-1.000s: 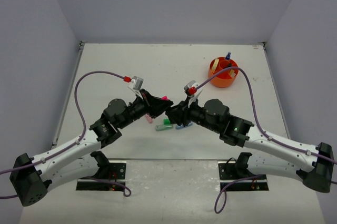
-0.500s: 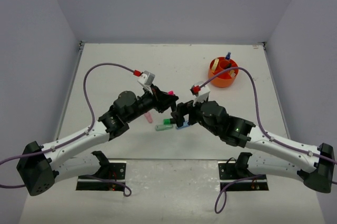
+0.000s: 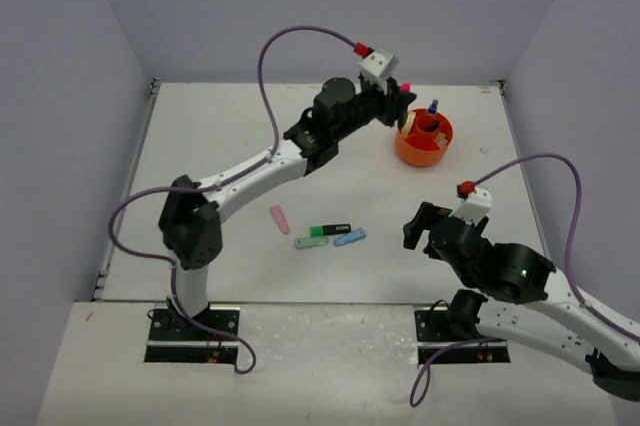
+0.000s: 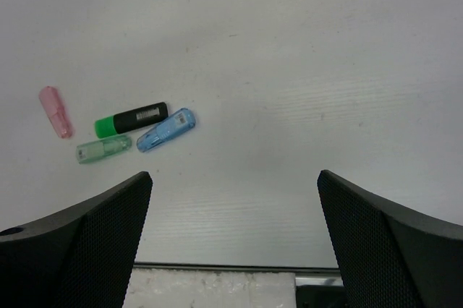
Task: Sort the stationery into containers
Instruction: Place the pen in the storage box.
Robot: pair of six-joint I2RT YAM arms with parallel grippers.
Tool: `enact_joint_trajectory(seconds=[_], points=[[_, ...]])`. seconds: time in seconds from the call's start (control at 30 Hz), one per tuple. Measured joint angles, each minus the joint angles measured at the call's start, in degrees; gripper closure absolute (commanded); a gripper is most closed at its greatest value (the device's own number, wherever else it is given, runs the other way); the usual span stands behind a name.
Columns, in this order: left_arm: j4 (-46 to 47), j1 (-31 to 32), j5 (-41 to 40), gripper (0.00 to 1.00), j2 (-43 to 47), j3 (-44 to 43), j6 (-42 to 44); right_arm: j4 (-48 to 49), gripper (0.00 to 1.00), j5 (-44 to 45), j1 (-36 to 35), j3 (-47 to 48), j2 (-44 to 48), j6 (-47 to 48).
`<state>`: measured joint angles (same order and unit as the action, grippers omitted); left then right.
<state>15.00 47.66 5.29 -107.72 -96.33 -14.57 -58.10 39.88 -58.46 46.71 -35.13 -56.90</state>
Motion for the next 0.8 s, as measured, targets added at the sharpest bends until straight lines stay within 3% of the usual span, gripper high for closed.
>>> enact_joint_trajectory(seconds=[0.1, 0.23, 0.33, 0.6, 0.8], points=[[0.6, 0.0, 3.2, 1.0, -14.3, -16.8, 1.9, -5.6, 0.01, 1.2, 0.0, 2.6, 5.6, -2.9], [2.1, 0.1, 4.7, 1.0, -25.3, -24.0, 3.6, -10.0, 0.01, 3.1, 0.0, 6.8, 12.2, -5.1], [3.1, 0.1, 3.9, 1.0, -35.7, -34.2, 4.8, -9.9, 0.01, 2.7, 0.0, 7.0, 18.2, -4.2], [12.4, 0.3, -1.7, 1.0, -44.4, -37.6, 6.3, -11.0, 0.01, 1.3, 0.0, 7.8, 22.1, -3.4], [18.1, 0.3, -4.9, 1.0, -45.2, -38.7, 6.6, -10.9, 0.01, 0.6, 0.0, 7.8, 22.1, -2.8]])
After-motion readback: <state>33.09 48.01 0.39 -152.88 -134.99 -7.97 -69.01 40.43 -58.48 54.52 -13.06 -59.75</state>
